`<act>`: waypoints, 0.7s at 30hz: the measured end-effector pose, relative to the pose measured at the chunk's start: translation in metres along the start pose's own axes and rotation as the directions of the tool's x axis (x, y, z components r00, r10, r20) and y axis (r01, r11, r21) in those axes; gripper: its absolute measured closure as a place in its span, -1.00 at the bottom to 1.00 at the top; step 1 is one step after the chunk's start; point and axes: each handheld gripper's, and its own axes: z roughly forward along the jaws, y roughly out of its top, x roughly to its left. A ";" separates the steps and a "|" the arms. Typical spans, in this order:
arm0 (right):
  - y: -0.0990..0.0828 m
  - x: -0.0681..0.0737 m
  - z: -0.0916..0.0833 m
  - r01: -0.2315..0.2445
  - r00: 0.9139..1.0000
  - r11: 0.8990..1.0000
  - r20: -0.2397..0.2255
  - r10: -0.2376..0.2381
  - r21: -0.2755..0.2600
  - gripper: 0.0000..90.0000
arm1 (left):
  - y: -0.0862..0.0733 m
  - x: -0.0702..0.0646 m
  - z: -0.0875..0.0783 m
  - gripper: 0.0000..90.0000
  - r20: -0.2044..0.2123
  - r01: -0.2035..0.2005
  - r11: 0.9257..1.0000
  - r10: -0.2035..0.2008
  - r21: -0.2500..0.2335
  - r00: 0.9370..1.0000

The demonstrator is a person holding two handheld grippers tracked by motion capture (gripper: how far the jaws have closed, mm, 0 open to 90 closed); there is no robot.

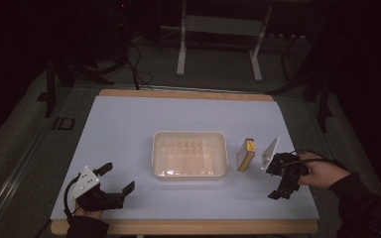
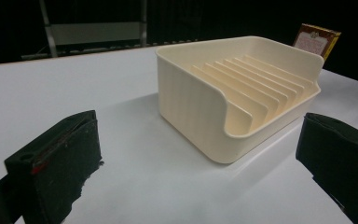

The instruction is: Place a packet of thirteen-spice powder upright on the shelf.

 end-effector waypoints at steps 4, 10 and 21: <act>0.011 0.003 0.000 0.054 0.998 0.999 -0.012 -0.054 0.008 -0.67 | 0.000 0.000 0.000 -1.00 0.002 0.000 1.000 0.000 0.001 1.000; 0.021 0.004 0.003 0.094 0.995 0.995 -0.023 -0.093 0.018 -0.67 | 0.000 0.000 0.000 -1.00 0.003 0.001 1.000 -0.001 0.001 1.000; 0.044 0.007 0.000 0.172 0.984 0.985 -0.046 -0.172 0.007 -0.66 | 0.000 0.000 0.000 -1.00 0.005 0.002 1.000 -0.002 0.002 1.000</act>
